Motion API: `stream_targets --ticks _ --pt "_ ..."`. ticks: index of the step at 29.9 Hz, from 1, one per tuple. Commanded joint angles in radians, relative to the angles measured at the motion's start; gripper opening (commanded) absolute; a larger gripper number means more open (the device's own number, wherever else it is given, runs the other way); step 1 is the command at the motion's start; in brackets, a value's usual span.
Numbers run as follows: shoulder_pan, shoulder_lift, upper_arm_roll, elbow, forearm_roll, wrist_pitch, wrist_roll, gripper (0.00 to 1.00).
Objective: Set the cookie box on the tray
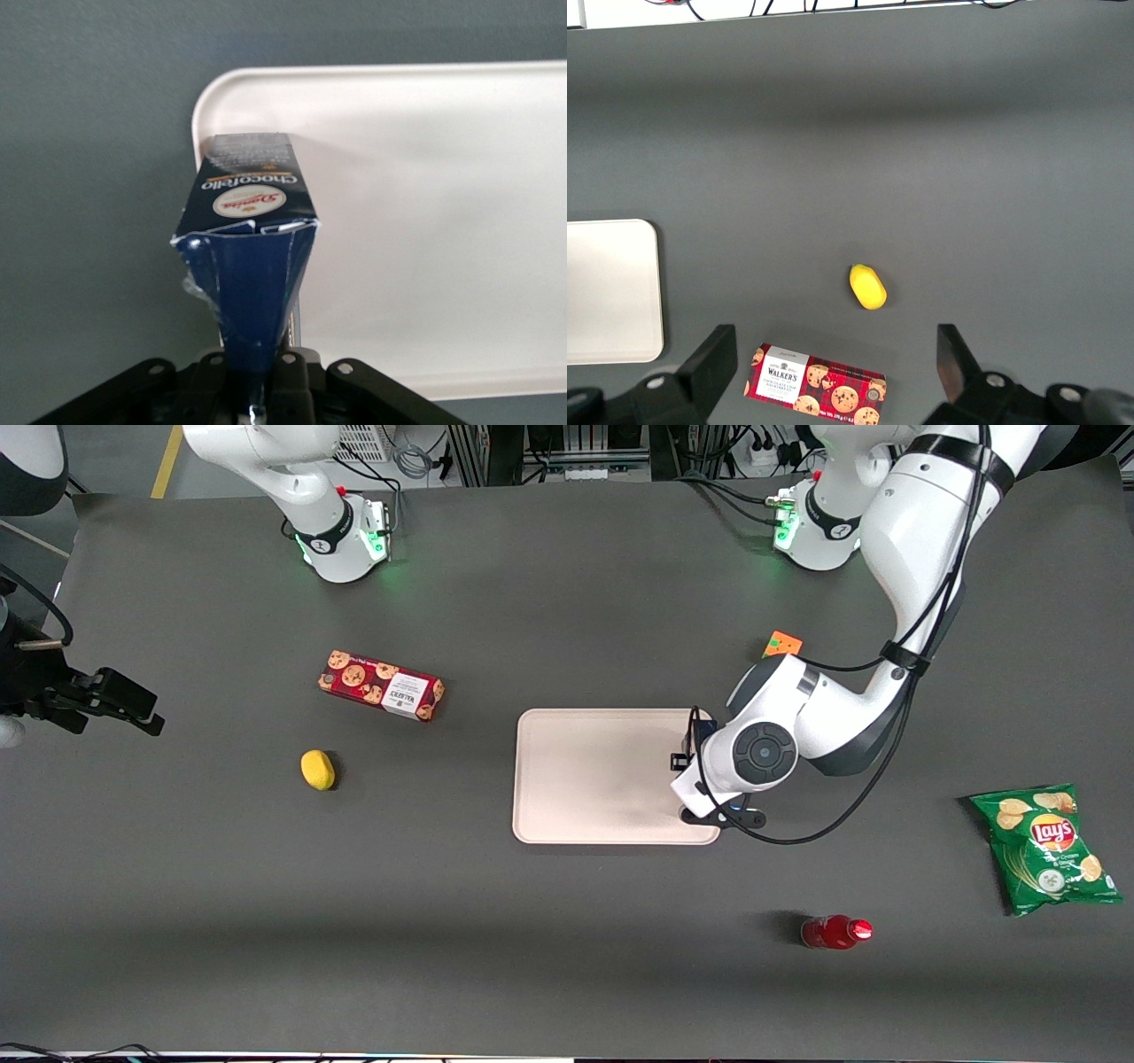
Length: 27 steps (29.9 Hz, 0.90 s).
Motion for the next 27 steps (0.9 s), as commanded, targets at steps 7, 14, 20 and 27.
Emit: stream_targets --ticks 7,14,20,27 --pt "0.005 -0.113 0.008 0.158 0.014 -0.187 -0.028 1.0" --pt "0.014 -0.24 0.076 0.253 0.004 -0.323 -0.005 1.0" --pt "0.025 -0.384 0.134 0.26 -0.006 -0.452 0.066 1.0" --pt "0.029 -0.545 0.315 0.258 -0.101 -0.595 0.285 1.0"
